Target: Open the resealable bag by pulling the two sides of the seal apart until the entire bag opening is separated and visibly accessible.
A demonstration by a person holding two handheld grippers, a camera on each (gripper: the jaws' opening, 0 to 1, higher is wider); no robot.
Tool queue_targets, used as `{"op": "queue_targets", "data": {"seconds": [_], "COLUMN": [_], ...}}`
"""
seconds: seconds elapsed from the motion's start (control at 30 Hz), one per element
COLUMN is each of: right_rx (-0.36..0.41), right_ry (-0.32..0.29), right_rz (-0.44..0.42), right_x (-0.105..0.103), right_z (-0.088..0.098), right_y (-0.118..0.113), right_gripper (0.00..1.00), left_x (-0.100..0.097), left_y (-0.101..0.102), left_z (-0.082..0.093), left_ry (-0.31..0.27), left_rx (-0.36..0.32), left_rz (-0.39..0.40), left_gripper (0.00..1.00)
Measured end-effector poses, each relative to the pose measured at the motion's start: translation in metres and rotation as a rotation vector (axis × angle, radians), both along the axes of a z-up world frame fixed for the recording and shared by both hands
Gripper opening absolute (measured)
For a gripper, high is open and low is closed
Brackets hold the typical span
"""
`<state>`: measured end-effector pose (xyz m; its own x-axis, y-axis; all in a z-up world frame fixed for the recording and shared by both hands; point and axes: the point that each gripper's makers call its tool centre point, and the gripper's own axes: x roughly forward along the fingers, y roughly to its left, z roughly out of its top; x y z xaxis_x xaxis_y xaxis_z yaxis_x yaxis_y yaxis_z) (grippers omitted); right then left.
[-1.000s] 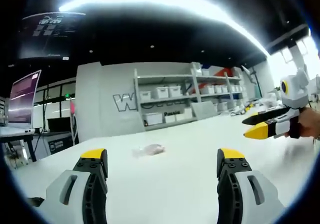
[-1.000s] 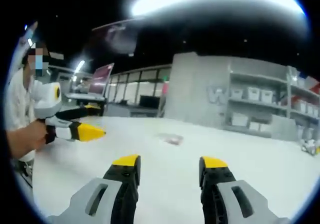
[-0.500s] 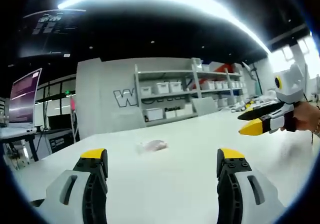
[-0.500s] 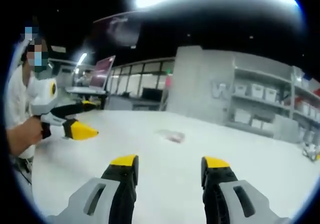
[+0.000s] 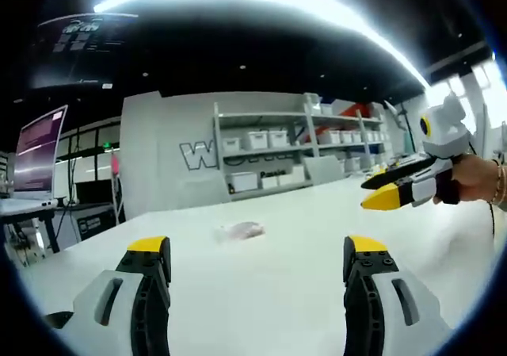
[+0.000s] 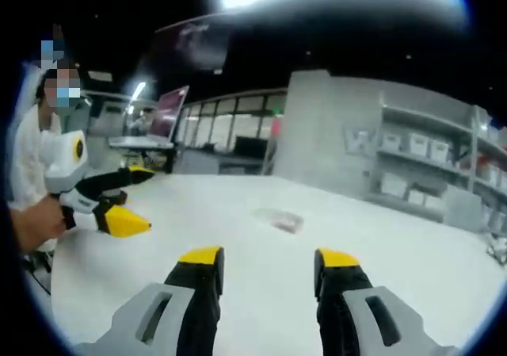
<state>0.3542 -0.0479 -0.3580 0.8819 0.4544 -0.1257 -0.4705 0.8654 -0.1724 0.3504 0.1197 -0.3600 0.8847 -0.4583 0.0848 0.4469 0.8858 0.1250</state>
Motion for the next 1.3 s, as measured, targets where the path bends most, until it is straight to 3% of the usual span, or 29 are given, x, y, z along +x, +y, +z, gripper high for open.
{"op": "queue_targets", "data": {"seconds": [0.17,0.63,1.07,1.3], "right_rx": [0.018,0.027,0.015,-0.002], "right_ry": [0.014,-0.018,0.004,-0.008], "right_rz": [-0.001,0.001,0.008,0.015], "right_x": [0.006,0.034,0.048,0.055], "right_z": [0.000,0.010,-0.003,0.003], "right_y": [0.001,0.007,0.011,0.016], "right_gripper": [0.44,0.42,0.40,0.39], "left_x": [-0.002,-0.002,0.001,0.002], "left_y": [-0.004,-0.003,-0.003,-0.005], "left_z": [-0.003,-0.013,-0.017,-0.015], "left_ry": [0.003,0.026,0.028,0.022], "left_rx": [0.006,0.009,0.016,0.017], "left_rz": [-0.009,-0.011,-0.006,-0.009], "left_gripper": [0.89,0.89,0.89,0.89]}}
